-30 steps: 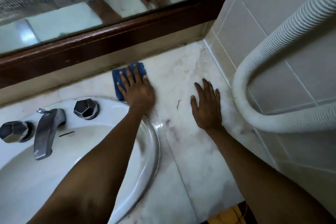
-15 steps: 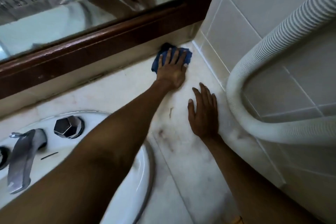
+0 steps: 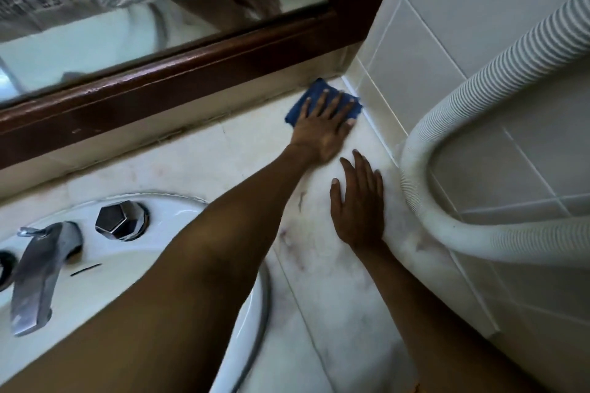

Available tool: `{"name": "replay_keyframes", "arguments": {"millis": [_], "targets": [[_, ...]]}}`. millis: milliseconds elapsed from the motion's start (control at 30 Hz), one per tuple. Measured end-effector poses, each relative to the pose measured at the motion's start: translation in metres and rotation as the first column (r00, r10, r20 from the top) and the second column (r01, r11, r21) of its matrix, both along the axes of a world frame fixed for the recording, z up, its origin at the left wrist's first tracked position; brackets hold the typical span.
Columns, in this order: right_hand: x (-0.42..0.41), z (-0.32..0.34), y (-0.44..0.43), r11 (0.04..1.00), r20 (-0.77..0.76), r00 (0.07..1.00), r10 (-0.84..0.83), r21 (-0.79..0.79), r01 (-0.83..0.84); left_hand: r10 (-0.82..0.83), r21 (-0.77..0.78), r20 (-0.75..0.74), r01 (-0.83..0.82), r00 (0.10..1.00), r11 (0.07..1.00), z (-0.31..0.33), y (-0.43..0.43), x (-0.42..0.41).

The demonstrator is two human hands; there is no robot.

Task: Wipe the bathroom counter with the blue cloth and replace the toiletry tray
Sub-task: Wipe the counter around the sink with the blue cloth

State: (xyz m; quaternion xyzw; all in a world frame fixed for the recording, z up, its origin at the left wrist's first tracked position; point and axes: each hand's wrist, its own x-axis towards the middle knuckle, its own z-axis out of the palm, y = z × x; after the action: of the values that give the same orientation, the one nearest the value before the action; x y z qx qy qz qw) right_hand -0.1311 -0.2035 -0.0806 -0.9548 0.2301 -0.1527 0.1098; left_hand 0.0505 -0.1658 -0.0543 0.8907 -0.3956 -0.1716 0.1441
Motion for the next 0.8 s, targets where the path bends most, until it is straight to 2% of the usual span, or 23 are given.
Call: {"name": "replay_keyframes", "arguments": {"millis": [133,200,333,367,533,667,733,800], "targets": [[0.001,0.001,-0.001,1.000,-0.010,1.000,-0.008,0.024,0.008,-0.244,-0.028,0.023,0.245,0.970,0.969,-0.006,0.018,0.023],[0.001,0.001,0.000,1.000,-0.004,1.000,-0.010,0.017,0.010,-0.281,-0.005,0.071,0.282,0.957,0.959,-0.010,0.029,0.045],[0.001,-0.001,-0.001,1.000,0.006,1.000,-0.005,-0.001,0.005,-0.033,0.037,0.106,0.029,0.994,0.999,-0.008,0.012,0.041],[0.001,-0.001,-0.001,1.000,0.011,1.000,-0.004,-0.006,0.004,-0.013,0.032,0.108,0.010,0.994,0.999,-0.007,0.008,0.030],[0.001,-0.004,-0.002,1.000,0.051,0.999,-0.002,0.020,0.001,-0.193,-0.012,0.071,0.194,0.979,0.981,-0.008,0.066,-0.003],[-0.002,-0.005,-0.001,1.000,0.018,1.000,0.009,-0.012,-0.009,-0.193,0.009,0.100,0.193,0.976,0.981,-0.008,0.141,-0.009],[-0.003,-0.006,0.001,0.999,0.000,1.000,0.017,-0.028,-0.017,-0.082,0.026,0.096,0.080,0.992,0.996,-0.006,0.159,-0.002],[-0.007,-0.007,0.002,0.999,-0.006,0.999,0.034,-0.021,-0.034,0.097,0.027,0.100,-0.100,0.990,0.995,-0.008,0.160,-0.007]]}}
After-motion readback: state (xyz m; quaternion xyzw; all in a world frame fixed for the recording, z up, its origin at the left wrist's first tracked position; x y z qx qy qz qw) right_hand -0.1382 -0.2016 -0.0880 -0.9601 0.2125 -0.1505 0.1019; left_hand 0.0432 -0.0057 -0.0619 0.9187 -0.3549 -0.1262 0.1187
